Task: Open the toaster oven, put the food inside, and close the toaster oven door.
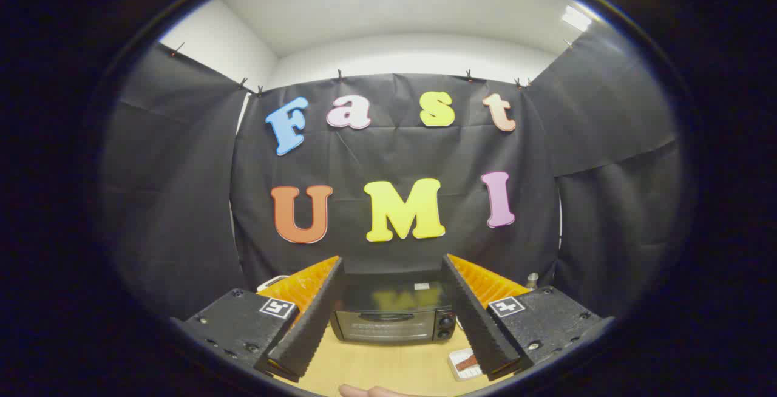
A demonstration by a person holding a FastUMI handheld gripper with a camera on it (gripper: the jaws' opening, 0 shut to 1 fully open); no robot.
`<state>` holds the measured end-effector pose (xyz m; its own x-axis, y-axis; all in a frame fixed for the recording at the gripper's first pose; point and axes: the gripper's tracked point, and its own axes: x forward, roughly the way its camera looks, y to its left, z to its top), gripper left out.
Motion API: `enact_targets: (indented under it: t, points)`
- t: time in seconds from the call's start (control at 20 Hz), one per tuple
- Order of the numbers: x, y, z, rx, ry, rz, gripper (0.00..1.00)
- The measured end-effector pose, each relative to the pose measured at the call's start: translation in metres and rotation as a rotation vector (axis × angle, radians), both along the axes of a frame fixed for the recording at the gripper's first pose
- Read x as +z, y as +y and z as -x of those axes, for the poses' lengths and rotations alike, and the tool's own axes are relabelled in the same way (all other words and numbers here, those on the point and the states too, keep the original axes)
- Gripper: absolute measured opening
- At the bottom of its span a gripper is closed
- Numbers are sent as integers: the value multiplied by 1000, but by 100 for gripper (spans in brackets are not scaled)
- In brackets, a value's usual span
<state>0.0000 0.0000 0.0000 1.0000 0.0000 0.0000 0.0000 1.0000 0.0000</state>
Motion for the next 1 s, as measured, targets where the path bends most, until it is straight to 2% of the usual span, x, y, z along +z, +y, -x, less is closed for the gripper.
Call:
enact_targets:
  t: [0.1,0.6,0.8,1.0]
  points:
    - [2,8,0,22,-1,4,100]
    - [-7,0,-8,15,28,41,100]
    - [-26,-6,-35,-1,64,63,100]
    - [-57,-2,-81,10,130,68,100]
